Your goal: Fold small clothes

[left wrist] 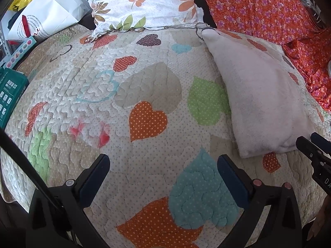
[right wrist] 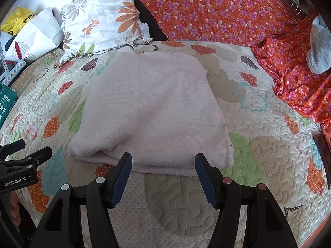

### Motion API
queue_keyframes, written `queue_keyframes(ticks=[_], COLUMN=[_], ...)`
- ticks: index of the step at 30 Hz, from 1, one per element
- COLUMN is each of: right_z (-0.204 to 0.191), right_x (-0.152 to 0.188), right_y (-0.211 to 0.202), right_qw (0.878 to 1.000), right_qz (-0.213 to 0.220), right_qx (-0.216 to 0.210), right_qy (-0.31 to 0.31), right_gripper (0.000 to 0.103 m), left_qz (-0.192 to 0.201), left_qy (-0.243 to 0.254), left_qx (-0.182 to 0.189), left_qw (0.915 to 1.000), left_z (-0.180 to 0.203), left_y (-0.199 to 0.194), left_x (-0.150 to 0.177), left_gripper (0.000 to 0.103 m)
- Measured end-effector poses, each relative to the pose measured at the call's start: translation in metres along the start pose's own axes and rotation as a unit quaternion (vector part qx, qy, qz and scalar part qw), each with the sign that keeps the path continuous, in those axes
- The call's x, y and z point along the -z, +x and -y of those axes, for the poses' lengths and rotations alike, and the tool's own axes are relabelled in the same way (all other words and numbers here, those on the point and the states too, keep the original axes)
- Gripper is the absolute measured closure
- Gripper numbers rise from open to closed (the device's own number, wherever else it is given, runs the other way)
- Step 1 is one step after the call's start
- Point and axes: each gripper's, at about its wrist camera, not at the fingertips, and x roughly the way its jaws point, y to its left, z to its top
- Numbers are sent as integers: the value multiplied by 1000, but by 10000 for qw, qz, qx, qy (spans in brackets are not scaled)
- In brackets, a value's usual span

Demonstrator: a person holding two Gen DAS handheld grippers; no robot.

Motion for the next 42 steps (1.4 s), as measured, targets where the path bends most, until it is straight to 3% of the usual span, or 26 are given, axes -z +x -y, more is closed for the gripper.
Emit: queue_keyframes(ticks=[42], right_z=[-2], right_x=[2], right_y=[-1], right_qw=[9999], right_qz=[66], right_qx=[91], right_qy=[-66], right_gripper=[32], left_qz=[-160], left_qy=[-94], left_qx=[21], left_qw=[9998], left_z=[-4], left_y=[6], left_x=[4], left_gripper=[0])
